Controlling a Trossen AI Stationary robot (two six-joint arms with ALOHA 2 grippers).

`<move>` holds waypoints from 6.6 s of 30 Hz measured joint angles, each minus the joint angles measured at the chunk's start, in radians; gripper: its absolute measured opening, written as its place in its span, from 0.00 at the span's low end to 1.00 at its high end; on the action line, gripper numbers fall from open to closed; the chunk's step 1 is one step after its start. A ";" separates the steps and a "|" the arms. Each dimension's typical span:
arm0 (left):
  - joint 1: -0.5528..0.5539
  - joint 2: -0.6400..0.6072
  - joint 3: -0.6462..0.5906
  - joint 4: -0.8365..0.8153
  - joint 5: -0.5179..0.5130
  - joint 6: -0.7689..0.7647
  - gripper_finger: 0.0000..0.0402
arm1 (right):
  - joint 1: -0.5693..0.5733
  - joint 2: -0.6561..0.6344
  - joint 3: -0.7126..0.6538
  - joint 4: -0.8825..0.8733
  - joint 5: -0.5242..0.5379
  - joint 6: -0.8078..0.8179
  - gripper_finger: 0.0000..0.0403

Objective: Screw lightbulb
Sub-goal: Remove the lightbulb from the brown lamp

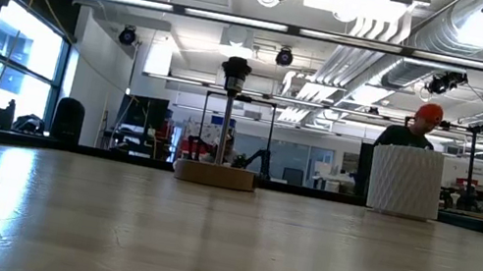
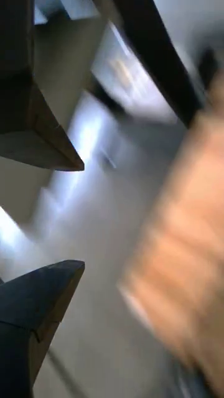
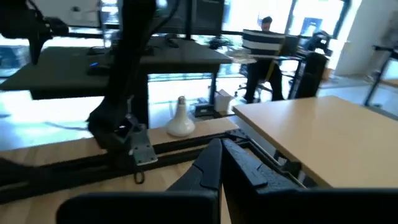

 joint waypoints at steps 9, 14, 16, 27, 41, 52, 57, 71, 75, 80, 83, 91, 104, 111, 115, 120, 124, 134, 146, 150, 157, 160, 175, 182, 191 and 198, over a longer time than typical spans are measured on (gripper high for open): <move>0.219 0.091 0.000 0.001 -0.730 0.210 0.61 | 0.005 0.000 0.000 0.000 -0.111 -0.103 0.00; 0.386 0.140 -0.058 0.000 -1.033 0.435 0.61 | 0.025 0.000 0.000 0.000 -0.111 -0.136 0.00; 0.471 0.150 -0.101 0.001 -1.182 0.504 0.61 | 0.031 0.000 0.000 -0.002 -0.104 -0.142 0.00; 1.027 0.070 -0.284 -0.001 -1.247 0.889 0.61 | 0.125 -0.048 -0.001 -0.147 0.168 -0.114 0.00; 1.712 0.000 -0.323 0.057 -1.236 1.186 0.61 | 0.255 -0.085 -0.001 -0.312 0.338 -0.031 0.00; 1.965 -0.071 -0.514 -0.001 -1.069 1.084 0.61 | 0.317 -0.085 -0.001 -0.427 0.477 0.040 0.00; 2.125 -0.097 -0.564 -0.001 -0.977 1.164 0.61 | 0.319 -0.085 -0.001 -0.493 0.490 0.093 0.00; 2.502 -0.094 -0.639 0.004 -0.899 1.416 0.61 | 0.321 -0.085 -0.001 -0.578 0.495 0.140 0.00; 2.527 -0.106 -0.638 0.000 -0.913 1.397 0.61 | 0.321 -0.084 -0.001 -0.662 0.495 0.208 0.00; 2.566 -0.134 -0.638 0.000 -0.925 1.345 0.61 | 0.321 -0.084 -0.001 -0.742 0.501 0.239 0.00; 2.613 -0.150 -0.638 0.000 -0.924 1.300 0.61 | 0.321 -0.084 -0.001 -0.789 0.530 0.239 0.00; 2.630 -0.183 -0.637 0.058 -0.997 0.927 0.61 | 0.317 -0.121 -0.001 -0.969 0.589 0.285 0.00; 2.564 -0.213 -0.746 0.003 -1.188 0.307 0.61 | 0.292 -0.227 -0.002 -1.251 0.675 0.470 0.00; 2.608 -0.235 -0.785 0.000 -1.226 0.211 0.60 | 0.308 -0.227 -0.003 -1.321 0.667 0.521 0.00; 2.664 -0.233 -0.787 0.002 -1.227 0.215 0.60 | 0.307 -0.227 -0.003 -1.328 0.665 0.522 0.00; 2.698 -0.233 -0.787 0.010 -1.245 0.286 0.60 | 0.307 -0.227 -0.003 -1.327 0.660 0.525 0.00; 2.748 -0.233 -0.787 0.015 -1.237 0.290 0.60 | 0.307 -0.227 -0.003 -1.326 0.634 0.528 0.00; 2.979 -0.233 -0.787 0.146 -1.190 0.607 0.60 | 0.307 -0.227 -0.003 -1.327 0.622 0.554 0.00; 3.213 -0.239 -0.786 0.215 -1.125 0.945 0.60 | 0.319 -0.227 -0.003 -1.331 0.622 0.554 0.00; 3.238 -0.248 -0.785 0.259 -1.093 1.022 0.60 | 0.319 -0.227 -0.003 -1.331 0.623 0.553 0.00; 3.237 -0.269 -0.785 0.313 -1.067 1.127 0.60 | 0.319 -0.227 -0.003 -1.331 0.642 0.551 0.00; 3.237 -0.280 -0.785 0.310 -1.053 1.132 0.60 | 0.319 -0.227 -0.003 -1.331 0.643 0.549 0.00; 3.275 -0.330 -0.785 0.409 -0.942 1.322 0.60 | 0.321 -0.226 -0.003 -1.331 0.656 0.555 0.00; 3.291 -0.334 -0.785 0.408 -0.998 1.326 0.60 | 0.328 -0.226 -0.003 -1.331 0.656 0.565 0.00; 3.294 -0.337 -0.789 0.448 -0.976 1.428 0.60 | 0.333 -0.226 -0.003 -1.325 0.667 0.565 0.00; 3.306 -0.338 -0.789 0.467 -0.964 1.480 0.66 | 0.337 -0.226 -0.003 -1.324 0.668 0.565 0.00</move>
